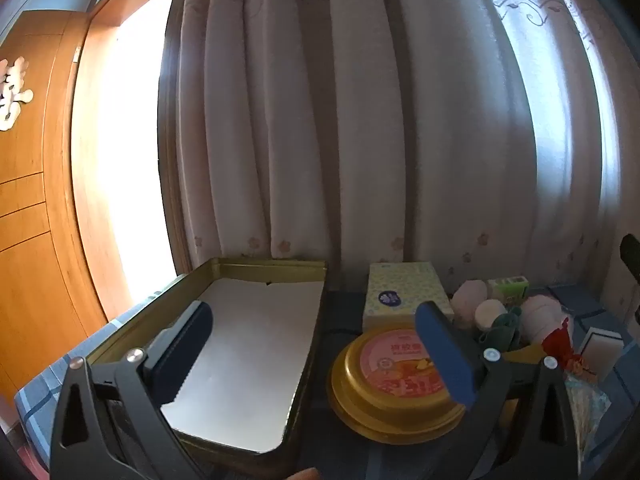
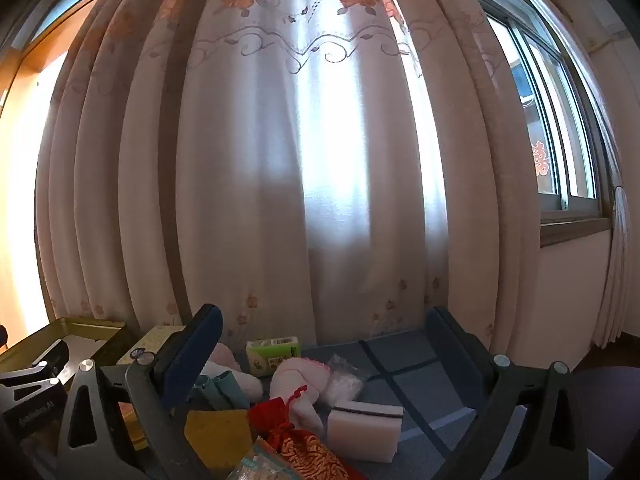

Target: Organize soft objects

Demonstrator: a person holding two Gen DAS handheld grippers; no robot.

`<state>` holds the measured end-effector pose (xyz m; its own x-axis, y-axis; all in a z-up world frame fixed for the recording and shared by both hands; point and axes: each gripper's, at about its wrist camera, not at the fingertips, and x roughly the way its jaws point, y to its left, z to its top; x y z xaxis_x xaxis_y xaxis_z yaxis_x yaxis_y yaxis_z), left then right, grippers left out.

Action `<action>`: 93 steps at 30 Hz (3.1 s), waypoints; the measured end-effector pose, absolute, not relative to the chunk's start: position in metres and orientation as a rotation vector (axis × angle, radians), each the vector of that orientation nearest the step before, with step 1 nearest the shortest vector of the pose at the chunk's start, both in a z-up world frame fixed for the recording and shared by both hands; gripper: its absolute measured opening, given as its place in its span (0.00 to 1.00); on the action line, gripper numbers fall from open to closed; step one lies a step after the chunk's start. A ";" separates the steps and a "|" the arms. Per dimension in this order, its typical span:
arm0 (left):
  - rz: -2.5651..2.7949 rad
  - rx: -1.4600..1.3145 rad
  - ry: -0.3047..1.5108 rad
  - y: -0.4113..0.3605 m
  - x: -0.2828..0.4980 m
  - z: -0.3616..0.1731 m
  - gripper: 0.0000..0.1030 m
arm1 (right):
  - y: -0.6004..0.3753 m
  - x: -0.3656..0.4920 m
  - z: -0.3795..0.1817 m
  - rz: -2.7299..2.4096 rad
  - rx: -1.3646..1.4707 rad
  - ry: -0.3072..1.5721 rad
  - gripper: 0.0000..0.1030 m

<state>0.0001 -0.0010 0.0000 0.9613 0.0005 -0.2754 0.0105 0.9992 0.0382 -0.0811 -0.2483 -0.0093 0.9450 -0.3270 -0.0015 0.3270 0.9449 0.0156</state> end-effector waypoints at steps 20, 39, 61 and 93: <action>-0.013 0.022 0.288 -0.008 -0.007 -0.001 1.00 | -0.250 -0.081 -0.009 -0.357 0.028 0.010 0.99; -0.018 0.016 0.292 -0.002 -0.006 0.000 1.00 | -0.245 -0.082 -0.009 -0.334 0.008 0.007 0.99; -0.020 0.013 0.295 0.000 -0.006 -0.001 1.00 | -0.245 -0.081 -0.009 -0.337 0.022 0.015 0.99; -0.552 0.260 0.535 -0.110 -0.052 -0.022 1.00 | -0.340 -0.100 -0.013 -0.544 0.167 0.042 0.99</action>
